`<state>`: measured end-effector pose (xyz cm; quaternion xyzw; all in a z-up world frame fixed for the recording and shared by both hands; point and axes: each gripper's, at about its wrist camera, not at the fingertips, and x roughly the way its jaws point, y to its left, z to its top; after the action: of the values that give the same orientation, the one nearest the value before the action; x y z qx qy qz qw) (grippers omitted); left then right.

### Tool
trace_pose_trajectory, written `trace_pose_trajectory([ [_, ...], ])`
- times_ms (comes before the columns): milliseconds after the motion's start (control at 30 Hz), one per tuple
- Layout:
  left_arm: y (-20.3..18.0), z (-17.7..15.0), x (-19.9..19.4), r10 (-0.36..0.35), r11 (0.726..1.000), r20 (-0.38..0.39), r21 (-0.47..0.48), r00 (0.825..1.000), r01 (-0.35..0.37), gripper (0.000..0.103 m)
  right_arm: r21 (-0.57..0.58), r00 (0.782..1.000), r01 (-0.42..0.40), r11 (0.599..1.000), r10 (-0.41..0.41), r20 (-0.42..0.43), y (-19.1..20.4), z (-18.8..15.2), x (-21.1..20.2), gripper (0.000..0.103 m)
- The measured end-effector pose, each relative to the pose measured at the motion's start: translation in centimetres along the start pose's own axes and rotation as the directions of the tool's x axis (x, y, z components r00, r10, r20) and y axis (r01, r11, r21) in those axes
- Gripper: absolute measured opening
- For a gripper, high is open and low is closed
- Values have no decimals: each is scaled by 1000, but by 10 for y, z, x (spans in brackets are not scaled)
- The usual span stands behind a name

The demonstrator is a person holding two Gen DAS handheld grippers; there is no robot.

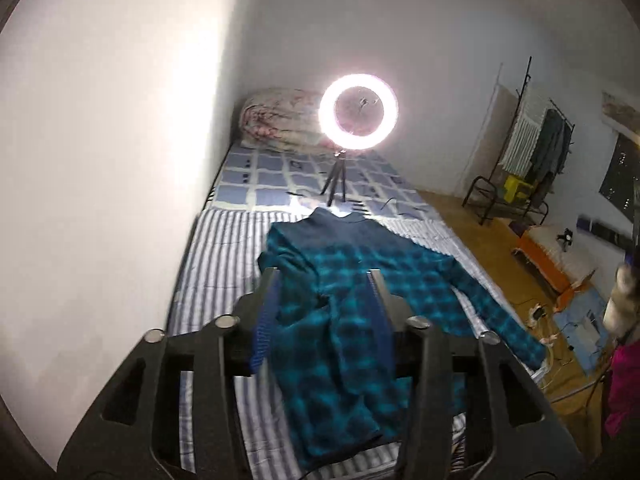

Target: Fold large clothes

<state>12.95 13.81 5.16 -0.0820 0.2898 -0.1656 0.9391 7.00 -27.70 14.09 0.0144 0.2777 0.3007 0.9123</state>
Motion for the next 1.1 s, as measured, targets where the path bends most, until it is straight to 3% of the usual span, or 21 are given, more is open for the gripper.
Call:
trace_pose_trajectory([
  [167, -25, 6, 8, 2, 998, -54, 65, 999, 1, 46, 73, 999, -51, 996, 52, -11, -6, -22, -17, 41],
  [267, -33, 4, 4, -18, 998, -69, 59, 997, 23, 46, 89, 999, -42, 995, 43, -2, -8, -29, -25, 42],
  [367, -34, -11, 0, -42, 998, -86, 33, 995, 44, 46, 71, 999, 14, 997, -11, -48, -1, -47, -13, 42],
  [467, -34, -44, 9, -26, 999, -147, 26, 989, 30, 46, 111, 989, -16, 994, 32, -144, 4, -77, 16, 42],
  [567, -24, -90, 20, -55, 998, -233, -51, 971, 44, 46, 178, 967, -67, 982, 108, -229, 5, -105, 45, 42],
  [633, -19, -119, 20, -67, 996, -302, -78, 951, 46, 46, 180, 964, -51, 982, 96, -250, 6, -113, 48, 42],
  [700, -17, -133, 6, -47, 997, -324, -75, 945, 24, 46, 197, 961, -66, 978, 116, -250, 4, -110, 39, 42],
  [800, -18, -129, -34, -50, 997, -293, -74, 955, 30, 46, 174, 975, -54, 983, 89, -203, 7, -92, 5, 42],
  [967, -36, -95, -110, -30, 1000, -172, -3, 985, 30, 46, 94, 990, -27, 995, 40, -138, 28, -62, -43, 42],
  [1100, -50, -73, -142, -33, 998, -117, 40, 993, 38, 46, 32, 997, -5, 999, 8, -82, 45, -45, -70, 42],
])
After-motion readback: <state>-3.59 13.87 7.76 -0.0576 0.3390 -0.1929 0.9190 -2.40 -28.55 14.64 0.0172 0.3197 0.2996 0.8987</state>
